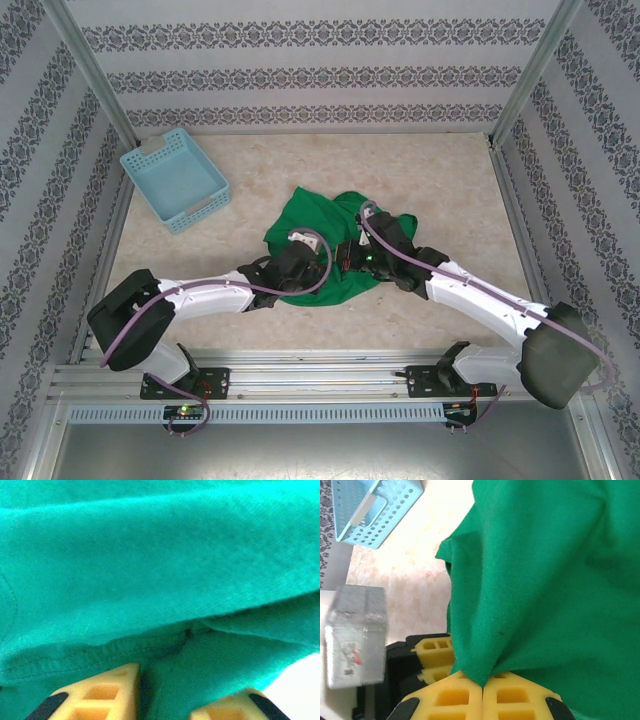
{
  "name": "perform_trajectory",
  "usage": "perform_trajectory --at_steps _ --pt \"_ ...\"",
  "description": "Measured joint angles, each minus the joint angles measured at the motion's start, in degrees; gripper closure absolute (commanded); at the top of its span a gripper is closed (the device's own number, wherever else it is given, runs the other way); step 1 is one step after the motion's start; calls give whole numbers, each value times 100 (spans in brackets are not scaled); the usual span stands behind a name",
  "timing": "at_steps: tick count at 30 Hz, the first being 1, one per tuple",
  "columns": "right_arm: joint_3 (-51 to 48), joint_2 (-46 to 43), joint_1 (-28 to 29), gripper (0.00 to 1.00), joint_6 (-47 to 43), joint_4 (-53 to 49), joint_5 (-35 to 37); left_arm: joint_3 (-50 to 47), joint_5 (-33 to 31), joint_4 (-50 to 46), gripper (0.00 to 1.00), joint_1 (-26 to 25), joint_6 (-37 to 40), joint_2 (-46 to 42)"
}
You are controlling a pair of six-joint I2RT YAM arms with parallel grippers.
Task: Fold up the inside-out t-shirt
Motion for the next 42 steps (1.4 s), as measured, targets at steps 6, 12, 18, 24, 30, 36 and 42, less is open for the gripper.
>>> perform_trajectory --at_steps 6,12,18,24,30,36,42 --pt "-111 -140 -713 100 -24 -212 -262 -363 -46 369 100 4 72 -321" --pt "68 691 -1471 100 -476 -240 -400 -555 61 413 100 7 155 -520" --pt "498 1464 -1523 82 -962 -295 -343 -470 240 540 100 57 149 -321" --pt "509 577 -1202 65 -1427 -680 310 -367 365 540 100 122 129 -208" --pt "74 -417 -468 66 -1506 -732 562 -313 505 549 100 223 101 -153" --pt "-175 107 -144 68 -1449 -748 708 -310 535 549 100 234 72 -153" --pt "-48 660 -46 67 -1449 -745 1043 -291 601 549 100 234 9 -155"
